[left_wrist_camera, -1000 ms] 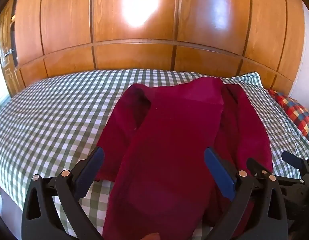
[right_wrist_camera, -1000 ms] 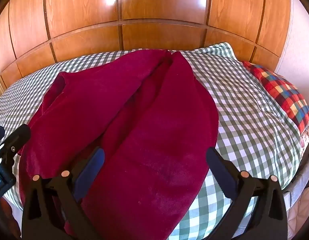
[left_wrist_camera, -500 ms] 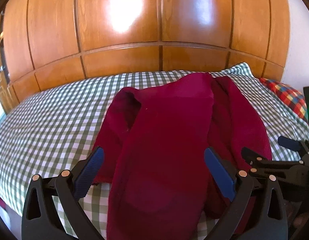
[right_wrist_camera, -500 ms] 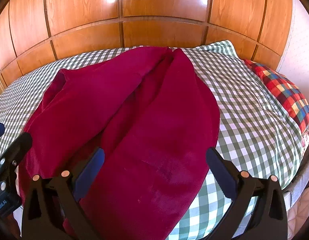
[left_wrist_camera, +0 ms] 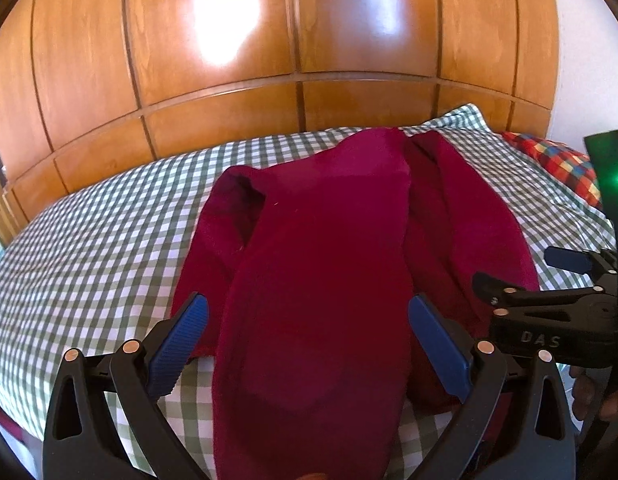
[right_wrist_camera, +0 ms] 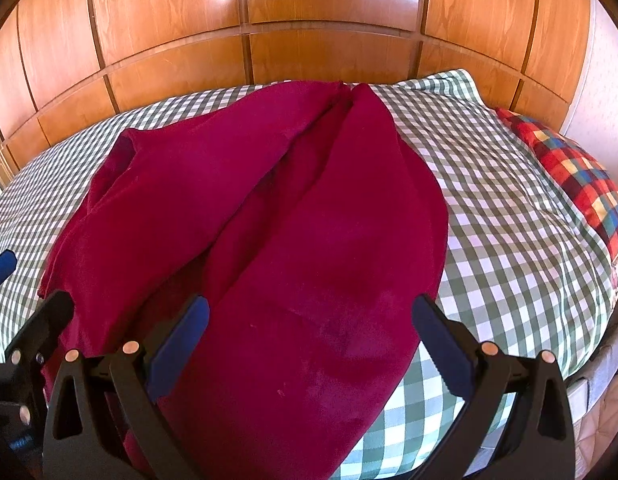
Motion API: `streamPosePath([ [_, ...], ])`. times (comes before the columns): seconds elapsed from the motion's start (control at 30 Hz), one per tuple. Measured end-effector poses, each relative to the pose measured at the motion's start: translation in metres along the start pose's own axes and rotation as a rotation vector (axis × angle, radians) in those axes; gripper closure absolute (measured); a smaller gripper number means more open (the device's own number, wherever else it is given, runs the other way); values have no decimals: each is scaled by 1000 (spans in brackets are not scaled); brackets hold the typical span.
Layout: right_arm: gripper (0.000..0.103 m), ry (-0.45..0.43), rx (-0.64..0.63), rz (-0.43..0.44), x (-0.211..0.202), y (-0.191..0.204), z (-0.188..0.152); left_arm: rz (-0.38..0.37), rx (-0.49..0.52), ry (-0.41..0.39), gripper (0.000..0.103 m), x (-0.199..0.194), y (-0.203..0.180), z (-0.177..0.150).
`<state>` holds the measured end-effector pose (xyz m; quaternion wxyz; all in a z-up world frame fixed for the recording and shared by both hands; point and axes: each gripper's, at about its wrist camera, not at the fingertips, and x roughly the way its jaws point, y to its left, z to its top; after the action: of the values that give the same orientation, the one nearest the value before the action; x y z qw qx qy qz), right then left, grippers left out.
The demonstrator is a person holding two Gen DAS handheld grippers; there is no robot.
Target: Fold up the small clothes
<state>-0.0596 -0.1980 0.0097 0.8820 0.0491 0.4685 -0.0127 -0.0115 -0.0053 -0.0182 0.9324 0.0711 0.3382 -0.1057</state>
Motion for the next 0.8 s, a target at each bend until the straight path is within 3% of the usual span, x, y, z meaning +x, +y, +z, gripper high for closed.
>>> streamPosePath([
  [0.13,2,20,22,66,1,-7,1,-5,-8,11,4,-1,7,-2],
  [0.47,2,66,56,83,6,-19,-4,-9,59,35,4,-2,10,-20],
  [0.57,2,75,41,102,4,-29,-8,-32,113,60,14,-5,9,-31],
  [0.63,2,82,36,108,4,-37,-11,-42,161,85,26,-5,9,-41],
  [0.7,6,92,36,128,3,-46,-16,-74,200,127,33,-6,11,-54],
  [0.77,28,110,24,140,5,-51,-21,-111,215,160,37,-6,12,-64],
  [0.8,32,129,26,153,8,-53,-24,-128,225,178,39,-5,10,-70],
])
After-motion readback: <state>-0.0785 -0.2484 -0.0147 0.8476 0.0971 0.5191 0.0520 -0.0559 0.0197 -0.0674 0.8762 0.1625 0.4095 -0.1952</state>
